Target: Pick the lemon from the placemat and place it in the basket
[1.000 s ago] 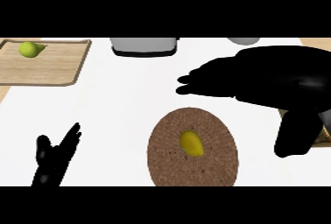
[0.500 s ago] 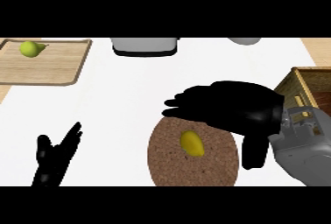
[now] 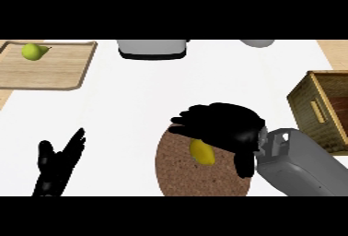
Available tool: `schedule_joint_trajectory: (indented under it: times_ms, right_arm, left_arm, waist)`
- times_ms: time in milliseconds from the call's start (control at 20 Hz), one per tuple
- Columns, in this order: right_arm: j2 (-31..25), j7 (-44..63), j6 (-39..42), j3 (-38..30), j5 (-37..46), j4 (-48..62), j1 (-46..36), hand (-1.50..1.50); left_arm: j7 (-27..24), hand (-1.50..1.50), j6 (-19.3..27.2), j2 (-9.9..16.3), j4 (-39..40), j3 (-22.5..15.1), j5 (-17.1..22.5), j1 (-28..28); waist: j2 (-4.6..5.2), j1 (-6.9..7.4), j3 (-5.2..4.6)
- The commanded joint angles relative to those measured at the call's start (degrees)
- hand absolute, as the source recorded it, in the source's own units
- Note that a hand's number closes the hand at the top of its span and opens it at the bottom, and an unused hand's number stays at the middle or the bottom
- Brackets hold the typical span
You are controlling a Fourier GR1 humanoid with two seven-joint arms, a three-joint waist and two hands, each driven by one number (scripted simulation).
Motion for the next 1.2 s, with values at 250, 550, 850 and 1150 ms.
schedule_joint_trajectory:
  times_ms: [250,550,850,1150]
  right_arm:
    - [1.7,-10.5,-7.0,1.3,9.2,8.1,3.7,-1.50]
    - [3.7,-12.8,-8.5,0.8,14.7,10.4,5.0,-1.50]
    - [9.2,-13.3,-10.9,1.0,18.8,13.4,6.8,-1.50]
    - [9.6,-16.2,-12.7,2.2,23.8,15.2,9.0,-1.50]
  left_arm:
    - [2.2,0.00,0.0,-2.1,-2.4,-0.8,-1.8,4.0]
    - [3.3,0.00,-3.7,-0.8,2.7,3.4,-1.0,-0.6]
    - [1.4,0.00,-2.3,-3.0,1.9,3.5,-3.8,1.7]
    - [0.9,0.00,-3.9,-3.3,2.3,5.0,-4.1,1.4]
  waist:
    - [0.24,0.10,-0.58]
    - [0.25,-0.38,-0.61]
    - [0.24,-0.23,-0.61]
    - [0.22,-0.32,-0.62]
